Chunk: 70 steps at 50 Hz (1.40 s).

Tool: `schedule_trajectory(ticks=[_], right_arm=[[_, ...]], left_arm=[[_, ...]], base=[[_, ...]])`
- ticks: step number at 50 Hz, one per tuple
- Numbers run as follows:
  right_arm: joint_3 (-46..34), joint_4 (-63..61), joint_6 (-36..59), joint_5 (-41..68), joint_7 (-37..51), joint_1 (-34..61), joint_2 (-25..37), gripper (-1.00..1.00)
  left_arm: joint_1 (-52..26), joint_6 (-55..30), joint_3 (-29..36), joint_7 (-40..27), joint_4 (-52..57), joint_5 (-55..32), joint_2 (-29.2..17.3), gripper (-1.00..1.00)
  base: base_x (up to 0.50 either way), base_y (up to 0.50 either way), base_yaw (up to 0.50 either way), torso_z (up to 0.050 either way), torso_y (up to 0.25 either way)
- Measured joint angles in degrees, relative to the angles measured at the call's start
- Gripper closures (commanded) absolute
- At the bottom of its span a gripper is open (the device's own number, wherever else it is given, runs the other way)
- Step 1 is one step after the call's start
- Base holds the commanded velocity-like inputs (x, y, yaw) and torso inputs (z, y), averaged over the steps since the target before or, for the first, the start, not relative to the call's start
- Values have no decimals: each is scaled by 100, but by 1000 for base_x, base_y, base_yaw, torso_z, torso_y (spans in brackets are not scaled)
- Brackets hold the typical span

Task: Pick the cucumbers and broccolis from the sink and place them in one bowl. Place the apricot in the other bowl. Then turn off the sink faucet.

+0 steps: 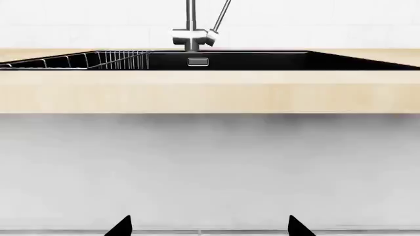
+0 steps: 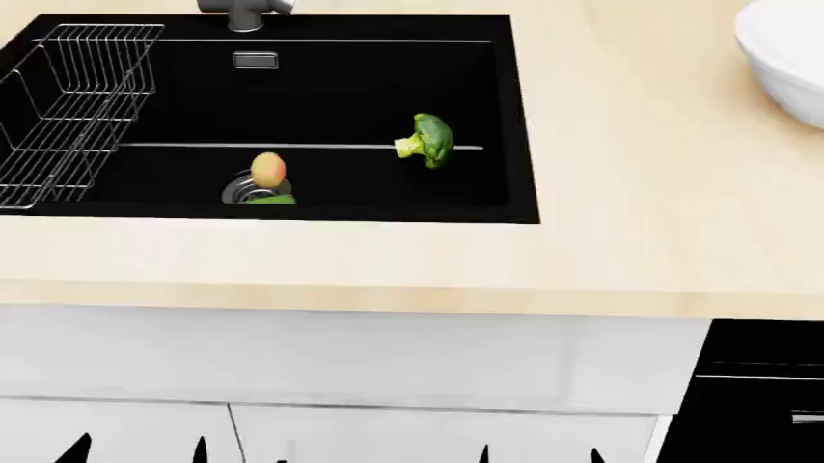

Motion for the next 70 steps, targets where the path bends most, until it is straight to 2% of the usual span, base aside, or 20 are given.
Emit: schedule_trajectory(ticks=[27,37,44,60,70], right_arm=[[-325,-134,201,284,327,-1,285,-100],[-471,-292,328,327,463,-10,404,-100],[-558,-634,555,371,523,-45,501,-100],[-564,-1734,1381,660,556,-132,798,-100],[-546,-2164,1704,800,578,-181,943,-100]], left_arm=[[33,-83,253,-551,163,-242,-265,-100],[99,-239,392,-687,513,-282,-399,-100],[152,-665,445,-721,1078,-391,-519,-100],[45,-2313,500,-727,2806,-709,-872,-100],[-70,-3017,551,-759,3485,-850,-998,-100]], base=[[0,0,0,0,0],[0,0,0,50,88],[0,0,0,50,82],[0,8,0,50,82],[0,500,0,50,82]])
